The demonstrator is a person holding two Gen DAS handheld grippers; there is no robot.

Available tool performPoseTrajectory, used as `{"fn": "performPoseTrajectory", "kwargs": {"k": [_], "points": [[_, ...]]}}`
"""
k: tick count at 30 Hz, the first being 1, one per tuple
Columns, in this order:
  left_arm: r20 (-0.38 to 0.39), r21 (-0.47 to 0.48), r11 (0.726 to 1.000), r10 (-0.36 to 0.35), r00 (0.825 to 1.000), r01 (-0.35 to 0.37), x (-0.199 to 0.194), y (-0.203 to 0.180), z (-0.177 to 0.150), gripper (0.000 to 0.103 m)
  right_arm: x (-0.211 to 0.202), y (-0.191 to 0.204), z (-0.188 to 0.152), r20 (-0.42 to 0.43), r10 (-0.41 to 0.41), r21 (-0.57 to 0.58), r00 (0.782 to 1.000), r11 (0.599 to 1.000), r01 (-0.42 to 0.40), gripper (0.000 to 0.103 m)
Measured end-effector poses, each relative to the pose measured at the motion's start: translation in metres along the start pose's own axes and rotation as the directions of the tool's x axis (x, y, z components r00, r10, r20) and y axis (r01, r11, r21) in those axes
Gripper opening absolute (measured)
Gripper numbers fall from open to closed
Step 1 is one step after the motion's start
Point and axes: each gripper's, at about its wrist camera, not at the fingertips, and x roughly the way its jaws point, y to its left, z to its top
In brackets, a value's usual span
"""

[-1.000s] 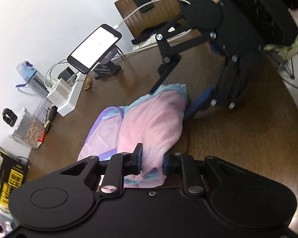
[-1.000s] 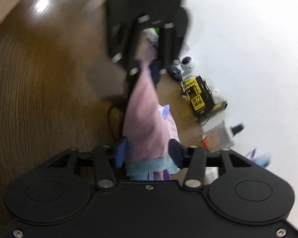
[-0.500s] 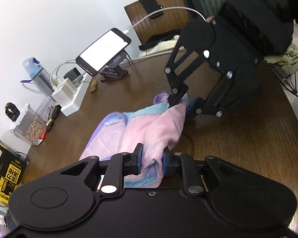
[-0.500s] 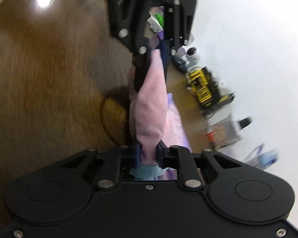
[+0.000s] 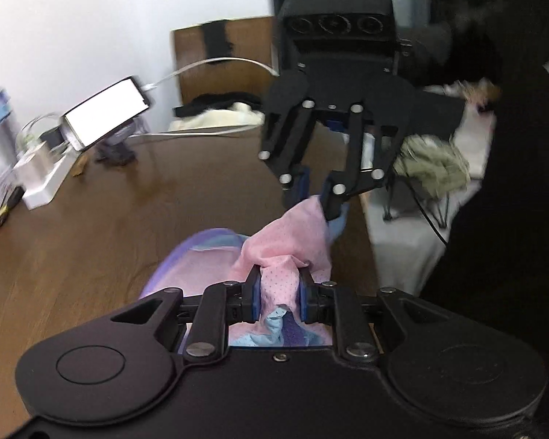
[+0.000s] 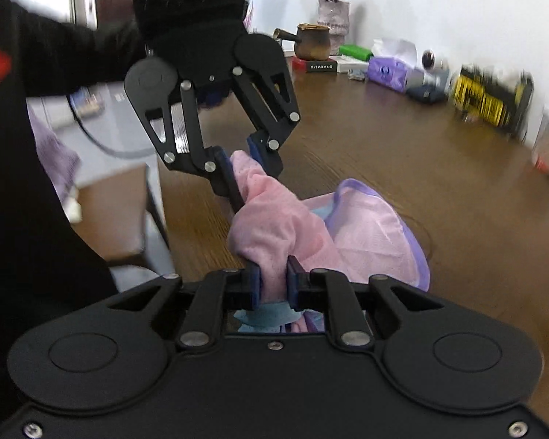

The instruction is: Fold clothes

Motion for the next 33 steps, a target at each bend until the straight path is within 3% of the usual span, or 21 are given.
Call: {"fn": "performPoseTrajectory", "kwargs": {"k": [4, 9, 11, 13, 14, 15, 16, 17, 18, 22, 25, 27, 31, 33], "points": [[0.043, -0.117, 0.993, 0.020, 0.999, -0.015, 0.001, 0.024, -0.013, 0.019, 0.007, -0.037, 0.010, -0.007, 0.084, 0.119, 0.996, 0.989, -0.082, 0.017], [0.095, -0.229, 0.973, 0.057, 0.994, -0.034, -0.003, 0.049, -0.022, 0.019, 0.024, -0.074, 0.024, -0.012, 0.149, 0.169, 0.989, 0.975, -0.145, 0.017], [0.110, -0.317, 0.947, 0.100, 0.989, -0.061, -0.002, 0.067, -0.024, 0.019, 0.027, -0.089, 0.026, -0.023, 0.160, 0.188, 0.987, 0.970, -0.153, 0.020], [0.111, -0.448, 0.888, 0.168, 0.980, -0.101, 0.002, 0.091, -0.028, 0.020, 0.035, -0.114, 0.031, -0.029, 0.132, 0.218, 0.991, 0.968, -0.123, 0.027], [0.105, -0.499, 0.859, 0.197, 0.975, -0.120, 0.004, 0.100, -0.030, 0.021, 0.038, -0.120, 0.032, -0.027, 0.117, 0.226, 0.993, 0.968, -0.108, 0.032], [0.096, -0.529, 0.837, 0.220, 0.971, -0.137, 0.005, 0.105, -0.031, 0.024, 0.038, -0.127, 0.030, -0.018, 0.072, 0.240, 0.997, 0.969, -0.065, 0.046], [0.082, -0.572, 0.803, 0.261, 0.962, -0.169, 0.007, 0.112, -0.035, 0.027, 0.036, -0.136, 0.026, -0.006, 0.007, 0.261, 1.000, 0.965, -0.005, 0.054], [0.069, -0.603, 0.772, 0.300, 0.952, -0.199, 0.005, 0.116, -0.038, 0.033, 0.034, -0.143, 0.022, 0.003, -0.066, 0.287, 0.998, 0.956, 0.062, 0.068], [0.064, -0.614, 0.759, 0.321, 0.945, -0.216, 0.002, 0.116, -0.038, 0.034, 0.032, -0.146, 0.020, 0.007, -0.100, 0.298, 0.995, 0.950, 0.093, 0.071], [0.027, -0.647, 0.704, 0.407, 0.913, -0.294, -0.015, 0.108, -0.041, 0.044, 0.016, -0.135, 0.009, 0.021, -0.282, 0.291, 0.959, 0.919, 0.264, 0.072], [-0.034, -0.653, 0.647, 0.494, 0.869, -0.393, -0.032, 0.089, -0.040, 0.055, -0.001, -0.104, -0.003, 0.018, -0.407, 0.320, 0.913, 0.868, 0.380, 0.073], [-0.034, -0.657, 0.630, 0.523, 0.851, -0.414, -0.037, 0.069, -0.041, 0.062, -0.006, -0.082, -0.013, -0.021, -0.421, 0.392, 0.907, 0.831, 0.395, 0.080], [-0.089, -0.657, 0.564, 0.601, 0.795, -0.500, -0.016, 0.035, -0.041, 0.062, 0.004, -0.061, -0.035, -0.007, -0.372, 0.590, 0.928, 0.748, 0.304, 0.082], [-0.104, -0.652, 0.559, 0.603, 0.791, -0.512, -0.003, 0.029, -0.040, 0.062, 0.011, -0.062, -0.041, 0.025, -0.347, 0.647, 0.938, 0.721, 0.249, 0.082]]}}
